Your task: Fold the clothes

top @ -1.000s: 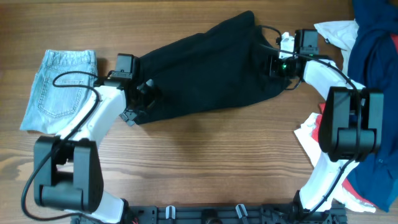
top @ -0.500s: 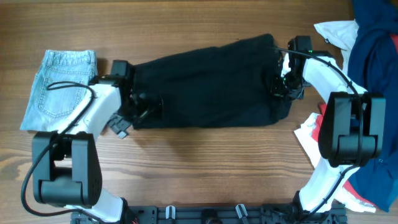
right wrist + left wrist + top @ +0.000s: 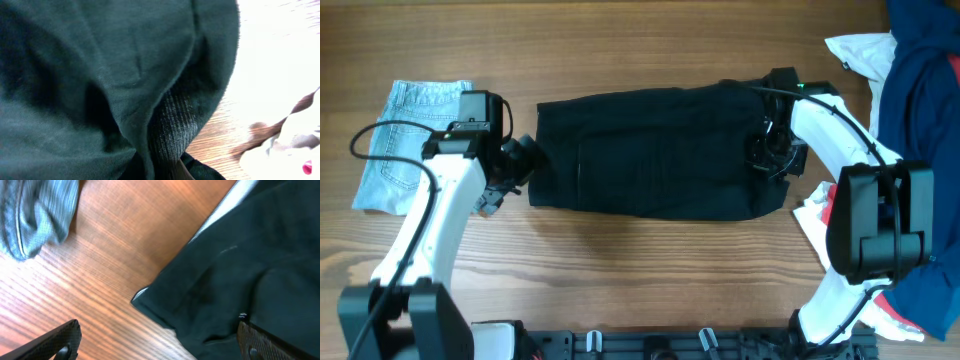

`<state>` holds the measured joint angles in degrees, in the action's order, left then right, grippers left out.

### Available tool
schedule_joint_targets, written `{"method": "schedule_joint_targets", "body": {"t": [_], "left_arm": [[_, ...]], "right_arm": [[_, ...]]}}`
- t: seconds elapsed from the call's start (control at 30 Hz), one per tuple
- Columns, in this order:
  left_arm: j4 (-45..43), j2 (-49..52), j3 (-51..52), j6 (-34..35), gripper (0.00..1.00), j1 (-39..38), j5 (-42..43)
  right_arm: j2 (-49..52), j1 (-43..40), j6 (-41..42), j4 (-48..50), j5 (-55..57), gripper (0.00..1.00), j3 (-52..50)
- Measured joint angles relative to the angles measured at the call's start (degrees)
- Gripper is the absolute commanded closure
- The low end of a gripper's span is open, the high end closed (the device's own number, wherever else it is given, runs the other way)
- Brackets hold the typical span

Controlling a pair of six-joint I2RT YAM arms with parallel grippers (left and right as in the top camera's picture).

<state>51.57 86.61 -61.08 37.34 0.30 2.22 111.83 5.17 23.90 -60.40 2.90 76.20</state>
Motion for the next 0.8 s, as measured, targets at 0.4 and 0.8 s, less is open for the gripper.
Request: {"method": "schedule_joint_targets", "body": {"t": [0.4, 0.8], "left_arm": [[-12.98, 0.81, -0.02, -6.86, 0.44, -5.73, 4.55], [-20.87, 14.58, -0.02, -7.3, 0.41, -6.4, 4.76]], "right_arm": [[-5.92, -2.34, -6.34, 14.99, 2.01, 0.3, 0.02], [-4.9, -3.23, -19.5, 26.45, 0.52, 0.29, 0.13]]}}
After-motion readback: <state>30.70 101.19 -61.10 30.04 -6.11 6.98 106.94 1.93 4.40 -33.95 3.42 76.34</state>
